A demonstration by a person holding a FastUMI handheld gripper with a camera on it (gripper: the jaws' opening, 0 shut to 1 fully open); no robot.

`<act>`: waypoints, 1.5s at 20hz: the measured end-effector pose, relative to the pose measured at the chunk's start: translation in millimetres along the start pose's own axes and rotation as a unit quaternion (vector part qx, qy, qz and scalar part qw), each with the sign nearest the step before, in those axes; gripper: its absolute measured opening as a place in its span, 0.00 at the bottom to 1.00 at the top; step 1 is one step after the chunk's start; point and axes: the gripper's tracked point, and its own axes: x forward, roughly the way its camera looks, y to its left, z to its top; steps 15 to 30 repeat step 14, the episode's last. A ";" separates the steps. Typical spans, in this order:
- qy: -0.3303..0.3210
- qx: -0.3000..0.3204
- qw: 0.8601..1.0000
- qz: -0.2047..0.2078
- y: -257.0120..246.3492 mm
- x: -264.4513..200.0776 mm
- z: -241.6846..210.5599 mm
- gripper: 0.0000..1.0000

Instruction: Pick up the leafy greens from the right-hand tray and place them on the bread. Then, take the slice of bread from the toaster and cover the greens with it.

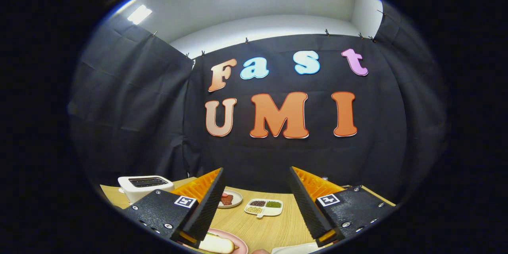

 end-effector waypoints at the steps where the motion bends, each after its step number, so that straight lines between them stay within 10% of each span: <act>1: -0.004 -0.003 1.000 -0.004 1.1 0.0 -2.0 0.95; 30: 0.005 -0.005 1.000 -0.009 8.0 0.5 -12.0 0.97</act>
